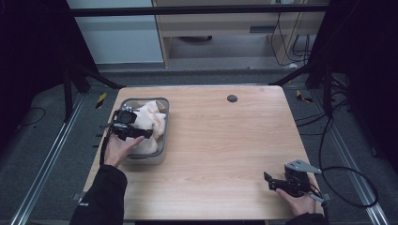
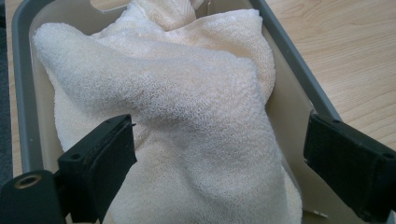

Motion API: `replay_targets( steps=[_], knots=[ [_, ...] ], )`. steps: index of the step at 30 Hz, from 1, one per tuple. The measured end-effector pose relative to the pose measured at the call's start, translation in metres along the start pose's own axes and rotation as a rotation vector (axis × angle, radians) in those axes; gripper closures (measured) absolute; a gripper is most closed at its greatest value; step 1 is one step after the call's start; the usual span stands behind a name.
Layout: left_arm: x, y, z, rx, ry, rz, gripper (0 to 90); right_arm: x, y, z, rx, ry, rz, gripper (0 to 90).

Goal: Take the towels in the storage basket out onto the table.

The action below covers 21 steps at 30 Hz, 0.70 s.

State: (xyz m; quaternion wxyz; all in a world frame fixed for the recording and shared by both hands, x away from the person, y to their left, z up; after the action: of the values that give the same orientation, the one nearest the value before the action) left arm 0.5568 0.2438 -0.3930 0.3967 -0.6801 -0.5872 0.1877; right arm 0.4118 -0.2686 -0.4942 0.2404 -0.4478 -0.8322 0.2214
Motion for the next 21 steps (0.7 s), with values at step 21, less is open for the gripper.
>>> replay_targets(
  steps=[21],
  knots=[
    [0.0,0.034,0.012,0.116,-0.013,0.0,8.4,-0.001,0.003,0.001,0.027,0.014,-0.019,9.6]
  ],
)
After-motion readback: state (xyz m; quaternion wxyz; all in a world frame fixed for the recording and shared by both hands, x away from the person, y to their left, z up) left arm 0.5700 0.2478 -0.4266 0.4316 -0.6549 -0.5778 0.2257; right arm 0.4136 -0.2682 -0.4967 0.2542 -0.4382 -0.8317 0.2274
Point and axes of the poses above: each handheld gripper's, and its own axes: y roughly forward along the jaws, z roughly out of its underside, x roughly to its left, the point moved 1 cm from there along y, roughly forward along the jaws, and after that the axes turned 13 degrees about -z, right-handed, at the moved point
